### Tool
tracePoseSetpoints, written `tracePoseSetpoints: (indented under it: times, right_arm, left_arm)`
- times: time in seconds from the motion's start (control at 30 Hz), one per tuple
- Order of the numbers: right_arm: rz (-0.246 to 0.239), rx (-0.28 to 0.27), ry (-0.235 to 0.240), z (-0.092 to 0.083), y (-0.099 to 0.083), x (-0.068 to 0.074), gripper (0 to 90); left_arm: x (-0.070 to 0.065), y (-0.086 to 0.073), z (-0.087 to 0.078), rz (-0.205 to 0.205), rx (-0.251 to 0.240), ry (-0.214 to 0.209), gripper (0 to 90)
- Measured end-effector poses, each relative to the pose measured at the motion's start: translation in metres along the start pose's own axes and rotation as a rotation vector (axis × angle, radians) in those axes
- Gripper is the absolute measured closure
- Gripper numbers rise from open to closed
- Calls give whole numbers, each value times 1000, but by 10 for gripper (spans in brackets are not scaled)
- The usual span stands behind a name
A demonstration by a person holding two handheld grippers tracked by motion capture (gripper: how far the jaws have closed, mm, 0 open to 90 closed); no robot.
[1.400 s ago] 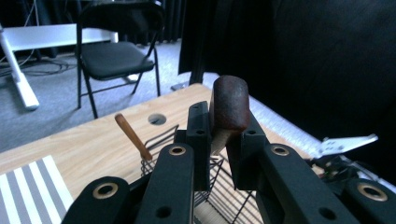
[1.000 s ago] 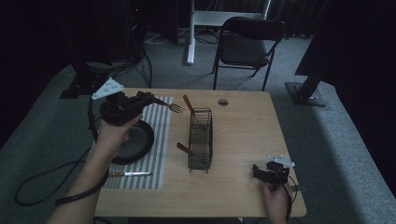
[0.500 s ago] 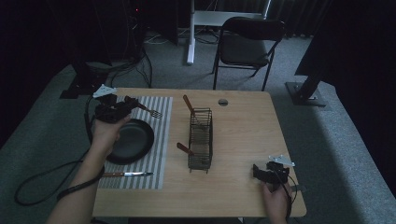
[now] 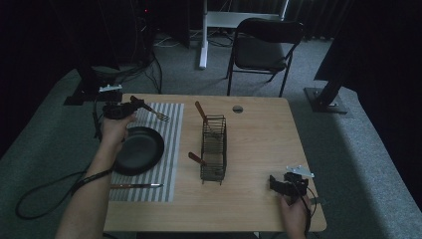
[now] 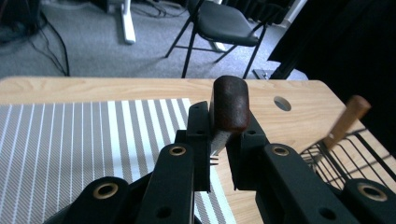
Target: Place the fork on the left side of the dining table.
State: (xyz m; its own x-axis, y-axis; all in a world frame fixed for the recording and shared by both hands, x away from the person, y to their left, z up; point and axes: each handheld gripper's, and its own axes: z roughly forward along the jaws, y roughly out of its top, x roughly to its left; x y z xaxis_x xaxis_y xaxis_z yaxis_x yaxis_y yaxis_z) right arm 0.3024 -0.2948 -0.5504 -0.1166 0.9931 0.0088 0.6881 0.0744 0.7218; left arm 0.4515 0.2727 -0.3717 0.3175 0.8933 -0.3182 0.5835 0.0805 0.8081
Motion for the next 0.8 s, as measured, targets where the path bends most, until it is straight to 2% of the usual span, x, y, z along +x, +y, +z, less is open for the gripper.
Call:
tracePoseSetpoints:
  times: [0.03, 0.07, 0.1, 0.13, 0.17, 0.2, 0.27, 0.3, 0.33, 0.4, 0.43, 0.5, 0.6, 0.7, 0.8]
  right_arm:
    - [0, 0, 0, 0, 0, 0, 125]
    - [0, 0, 0, 0, 0, 0, 125]
    - [-1, 0, 0, 0, 0, 0, 125]
    - [-1, 0, 0, 0, 0, 0, 125]
    - [0, 0, 0, 0, 0, 0, 125]
    - [0, 0, 0, 0, 0, 0, 125]
    - [0, 0, 1, 0, 0, 0, 125]
    - [-1, -1, 1, 0, 0, 0, 125]
    - [-1, 0, 1, 0, 0, 0, 125]
    - [-1, -1, 1, 0, 0, 0, 125]
    - [-1, -1, 1, 0, 0, 0, 125]
    - [-2, 0, 1, 0, 0, 0, 125]
    - [-1, 0, 1, 0, 0, 0, 125]
    - [-3, 0, 2, 0, 0, 0, 126]
    - [-6, -1, 4, 0, 0, 1, 126]
  left_arm:
    - [9, -3, 6, -32, 12, -3, 803]
    - [9, -3, 6, -32, 12, -3, 803]
    - [18, -8, 13, -61, 23, 7, 803]
    - [18, -8, 13, -61, 23, 7, 803]
    - [26, -13, 20, -79, 40, 15, 803]
    - [26, -13, 20, -79, 40, 15, 803]
    - [39, -21, 28, -128, 43, 14, 803]
    - [44, -23, 30, -171, 37, -19, 803]
    - [48, -25, 31, -194, 26, -32, 803]
    - [51, -26, 32, -209, 20, -41, 804]
    - [57, -29, 35, -256, 14, -70, 804]
    - [61, -31, 37, -269, 12, -83, 803]
    - [65, -33, 40, -267, 29, -73, 804]
    - [71, -36, 41, -304, 23, -90, 803]
    - [75, -37, 42, -322, 19, -95, 804]
